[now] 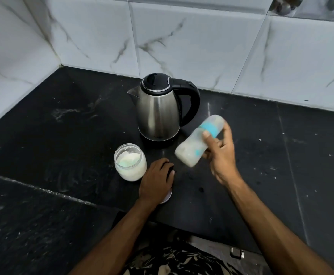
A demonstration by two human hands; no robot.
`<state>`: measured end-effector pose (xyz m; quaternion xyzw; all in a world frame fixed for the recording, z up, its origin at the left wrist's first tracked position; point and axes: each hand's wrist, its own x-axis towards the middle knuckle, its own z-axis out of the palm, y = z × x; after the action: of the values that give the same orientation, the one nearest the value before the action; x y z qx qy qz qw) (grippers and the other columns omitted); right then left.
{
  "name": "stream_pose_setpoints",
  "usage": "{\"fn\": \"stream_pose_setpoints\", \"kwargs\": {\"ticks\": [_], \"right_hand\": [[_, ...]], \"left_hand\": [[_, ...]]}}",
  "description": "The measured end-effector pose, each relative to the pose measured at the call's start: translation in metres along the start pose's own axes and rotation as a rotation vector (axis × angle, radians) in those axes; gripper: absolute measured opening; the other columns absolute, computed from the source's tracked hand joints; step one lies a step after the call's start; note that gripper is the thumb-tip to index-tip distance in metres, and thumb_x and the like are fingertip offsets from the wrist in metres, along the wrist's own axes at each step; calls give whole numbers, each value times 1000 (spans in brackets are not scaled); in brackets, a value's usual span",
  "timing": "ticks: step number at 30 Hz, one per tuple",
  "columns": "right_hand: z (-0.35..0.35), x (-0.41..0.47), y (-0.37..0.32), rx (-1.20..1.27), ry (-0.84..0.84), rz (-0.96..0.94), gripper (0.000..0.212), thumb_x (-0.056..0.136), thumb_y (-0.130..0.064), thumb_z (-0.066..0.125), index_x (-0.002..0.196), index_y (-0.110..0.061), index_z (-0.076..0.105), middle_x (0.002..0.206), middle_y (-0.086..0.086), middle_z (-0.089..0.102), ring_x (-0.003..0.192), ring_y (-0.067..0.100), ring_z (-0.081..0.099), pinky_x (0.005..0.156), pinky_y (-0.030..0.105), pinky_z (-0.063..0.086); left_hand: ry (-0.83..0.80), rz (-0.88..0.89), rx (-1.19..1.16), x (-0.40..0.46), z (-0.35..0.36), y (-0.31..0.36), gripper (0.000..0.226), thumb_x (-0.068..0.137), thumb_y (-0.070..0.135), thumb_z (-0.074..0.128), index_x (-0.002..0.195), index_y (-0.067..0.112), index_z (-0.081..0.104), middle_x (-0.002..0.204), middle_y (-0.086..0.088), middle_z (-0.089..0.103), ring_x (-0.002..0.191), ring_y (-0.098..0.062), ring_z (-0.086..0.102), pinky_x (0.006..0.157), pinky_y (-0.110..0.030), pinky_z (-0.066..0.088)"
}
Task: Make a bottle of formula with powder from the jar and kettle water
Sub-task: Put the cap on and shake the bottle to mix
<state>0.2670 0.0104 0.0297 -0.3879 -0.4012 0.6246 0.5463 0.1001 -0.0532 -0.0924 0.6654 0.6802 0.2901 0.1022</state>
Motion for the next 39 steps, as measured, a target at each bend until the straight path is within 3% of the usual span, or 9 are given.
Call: {"fn": "stream_pose_setpoints", "kwargs": {"ticks": [3,7,13,19,24,26,30,36,39], "right_hand": [[1,0,3,107,51,15,60,90,-15,63,144,-19,35,89,-7,73,82,13,70,59,30,59],[4,-27,17,-202,-299,109,71,74,-10,74,134,-33,42,113,18,66,93,22,70,72,33,59],[-3,7,-1,83,86,-14,74,80,-24,70,145,-20,33,91,-6,73,85,14,71,62,33,60],[1,-27,17,-237,-305,122,77,74,-16,78,139,-28,39,101,4,73,92,21,72,73,35,60],[-4,5,0,62,80,-15,60,89,-15,64,142,-19,36,87,-8,73,82,11,70,65,37,62],[-3,0,3,91,59,11,59,89,-15,63,141,-20,36,85,-10,74,81,11,71,66,36,62],[0,-25,19,-207,-314,119,73,77,-12,82,134,-35,42,101,5,73,92,21,72,73,34,60],[-4,6,3,129,117,-6,62,90,-16,67,143,-20,36,89,-6,73,82,13,70,58,30,58],[1,-11,11,16,-35,71,68,86,-14,71,143,-22,36,91,-3,74,82,15,72,61,33,60]], "left_hand": [[17,29,11,2,1,0,32,90,33,50,110,13,67,118,-3,61,107,-22,58,94,-28,43],[-46,-12,-151,-2,-3,0,44,79,14,72,121,14,58,121,-7,62,111,-25,58,93,-42,49],[3,38,28,1,2,0,34,92,34,48,110,14,68,119,-1,61,108,-21,58,94,-29,44],[-49,14,-72,-1,1,-3,45,76,18,75,118,14,61,121,-6,62,109,-26,60,92,-38,50],[-1,24,41,1,4,-2,35,92,34,47,113,14,67,122,-2,61,111,-20,57,95,-30,46],[7,25,42,2,4,-3,33,92,33,51,113,14,66,121,-3,61,110,-20,57,94,-30,46],[-47,29,-61,-2,0,-2,50,73,16,79,119,11,60,120,-10,63,108,-27,60,91,-40,51],[-8,19,41,1,3,0,36,92,36,46,113,15,67,122,-1,60,111,-20,57,95,-30,45],[-32,-10,-7,0,3,-6,33,88,28,57,118,15,63,122,-2,61,112,-22,57,96,-34,47]]}}
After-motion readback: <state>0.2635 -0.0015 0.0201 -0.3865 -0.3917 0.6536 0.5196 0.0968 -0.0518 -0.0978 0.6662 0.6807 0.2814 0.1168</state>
